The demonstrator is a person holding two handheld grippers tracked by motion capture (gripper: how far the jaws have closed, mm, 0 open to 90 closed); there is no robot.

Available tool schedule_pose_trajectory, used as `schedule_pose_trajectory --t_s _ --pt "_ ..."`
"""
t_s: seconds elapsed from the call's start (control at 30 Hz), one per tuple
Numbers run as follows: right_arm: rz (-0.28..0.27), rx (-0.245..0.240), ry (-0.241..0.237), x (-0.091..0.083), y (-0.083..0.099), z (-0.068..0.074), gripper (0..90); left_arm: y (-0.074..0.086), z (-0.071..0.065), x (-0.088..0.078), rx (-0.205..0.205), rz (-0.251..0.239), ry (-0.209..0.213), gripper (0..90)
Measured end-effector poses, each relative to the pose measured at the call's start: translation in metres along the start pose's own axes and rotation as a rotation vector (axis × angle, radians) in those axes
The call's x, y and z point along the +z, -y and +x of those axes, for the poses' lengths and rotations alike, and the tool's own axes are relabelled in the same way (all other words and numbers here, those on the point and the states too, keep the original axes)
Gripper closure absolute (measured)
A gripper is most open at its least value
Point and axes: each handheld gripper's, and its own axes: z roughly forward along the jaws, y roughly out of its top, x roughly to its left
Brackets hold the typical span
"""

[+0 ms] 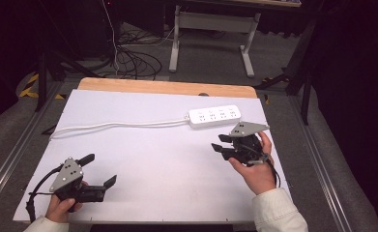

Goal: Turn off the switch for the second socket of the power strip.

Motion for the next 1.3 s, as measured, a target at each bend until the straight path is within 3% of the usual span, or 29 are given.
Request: schedule_pose_trajectory --t_s 0.03,0.13,0.33,0.43,0.5,0.67,0.93,1.3 --pt "0.000 0.000 0.000 0.000 0.000 0.000 66.2 0.000 0.000 0.000 0.000 0.003 0.000 1.5" --pt "-0.011 -0.006 0.020 0.004 -0.006 -0.006 90.0 0.001 0.000 -0.002 0.000 0.007 -0.003 1.3" --pt "0.001 -0.033 0.063 0.017 -0.016 -0.018 90.0 0.002 0.000 -0.005 -0.006 0.003 -0.016 1.4" --pt "0.001 -0.002 0.065 0.025 -0.022 -0.026 90.0 0.002 0.000 -0.004 -0.007 0.007 -0.011 1.3" --pt "-0.003 0.055 0.054 0.032 -0.028 -0.035 90.0 0.002 0.000 -0.004 -0.004 0.011 -0.009 1.2" --pt "0.012 0.074 0.076 0.049 -0.035 -0.047 90.0 0.002 0.001 -0.004 -0.006 0.008 -0.004 1.3" --pt "0.002 0.065 0.091 0.075 -0.034 -0.060 90.0 0.002 -0.001 -0.003 0.007 0.016 0.000 1.3" --pt "-0.024 0.115 0.159 0.107 -0.029 -0.080 90.0 0.002 -0.001 -0.003 0.004 0.014 0.006 1.3"
